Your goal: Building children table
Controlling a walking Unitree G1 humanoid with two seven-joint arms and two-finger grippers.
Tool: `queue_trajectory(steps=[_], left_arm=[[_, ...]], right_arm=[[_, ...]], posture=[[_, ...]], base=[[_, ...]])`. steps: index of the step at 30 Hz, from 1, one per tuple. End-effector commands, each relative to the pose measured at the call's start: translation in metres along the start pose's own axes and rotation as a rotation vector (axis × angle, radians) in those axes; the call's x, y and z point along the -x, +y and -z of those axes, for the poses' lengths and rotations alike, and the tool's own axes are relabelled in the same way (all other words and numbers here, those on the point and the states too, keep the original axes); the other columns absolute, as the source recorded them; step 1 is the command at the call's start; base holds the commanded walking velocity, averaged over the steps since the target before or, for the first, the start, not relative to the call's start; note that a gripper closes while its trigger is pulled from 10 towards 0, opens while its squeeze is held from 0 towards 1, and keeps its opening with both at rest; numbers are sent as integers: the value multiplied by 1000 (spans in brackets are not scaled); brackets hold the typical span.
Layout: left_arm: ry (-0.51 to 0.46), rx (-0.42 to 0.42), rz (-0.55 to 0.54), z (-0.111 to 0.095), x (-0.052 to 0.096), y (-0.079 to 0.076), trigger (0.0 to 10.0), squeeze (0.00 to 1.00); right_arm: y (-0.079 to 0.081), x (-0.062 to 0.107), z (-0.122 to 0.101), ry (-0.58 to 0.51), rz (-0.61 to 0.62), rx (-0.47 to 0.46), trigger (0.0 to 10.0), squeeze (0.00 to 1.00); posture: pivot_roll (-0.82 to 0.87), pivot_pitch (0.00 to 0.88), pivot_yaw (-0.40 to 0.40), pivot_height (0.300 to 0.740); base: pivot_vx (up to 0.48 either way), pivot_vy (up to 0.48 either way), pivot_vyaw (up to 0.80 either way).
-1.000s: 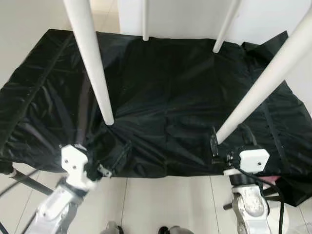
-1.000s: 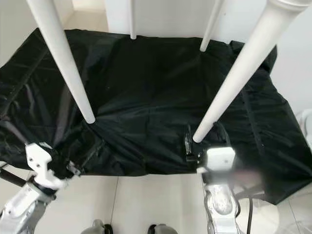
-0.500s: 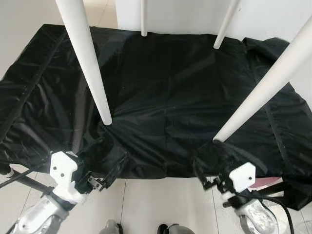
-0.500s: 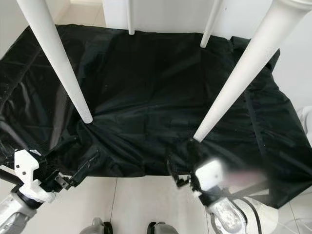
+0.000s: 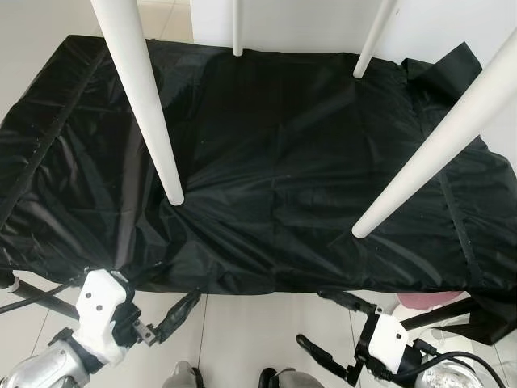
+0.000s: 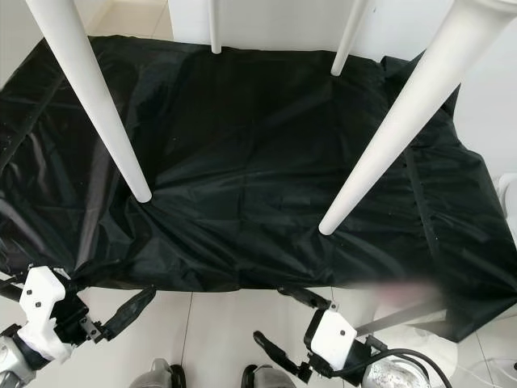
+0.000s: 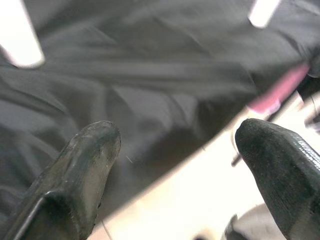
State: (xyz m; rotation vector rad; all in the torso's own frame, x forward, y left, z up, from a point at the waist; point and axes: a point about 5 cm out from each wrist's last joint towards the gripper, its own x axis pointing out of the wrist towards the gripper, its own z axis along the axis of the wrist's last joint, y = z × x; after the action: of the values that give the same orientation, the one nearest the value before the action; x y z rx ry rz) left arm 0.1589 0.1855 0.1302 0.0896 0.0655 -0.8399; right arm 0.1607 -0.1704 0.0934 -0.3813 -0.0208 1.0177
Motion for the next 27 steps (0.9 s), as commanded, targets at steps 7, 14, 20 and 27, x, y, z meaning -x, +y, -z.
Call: queue_trajectory(steps=[7, 14, 20, 27], left_arm=[[262, 57, 511, 67, 35, -22, 10000, 0], [319, 97, 397, 73, 35, -17, 10000, 0], [371, 213, 254, 84, 12, -17, 10000, 0], [507, 288, -9, 146, -15, -1, 10000, 0]], right_arm=[[14, 15, 54, 217, -74, -134, 10000, 0], [17, 14, 85, 309, 11, -211, 10000, 0], [19, 9, 118, 410, 165, -364, 10000, 0], [25, 6, 158, 597, 454, -694, 10000, 0]], posture=[[40, 189, -46, 740], [42, 183, -54, 740], [45, 177, -55, 740], [41, 160, -41, 740]], base=[[0, 0, 0], [0, 0, 0], [0, 0, 0], [0, 0, 0]])
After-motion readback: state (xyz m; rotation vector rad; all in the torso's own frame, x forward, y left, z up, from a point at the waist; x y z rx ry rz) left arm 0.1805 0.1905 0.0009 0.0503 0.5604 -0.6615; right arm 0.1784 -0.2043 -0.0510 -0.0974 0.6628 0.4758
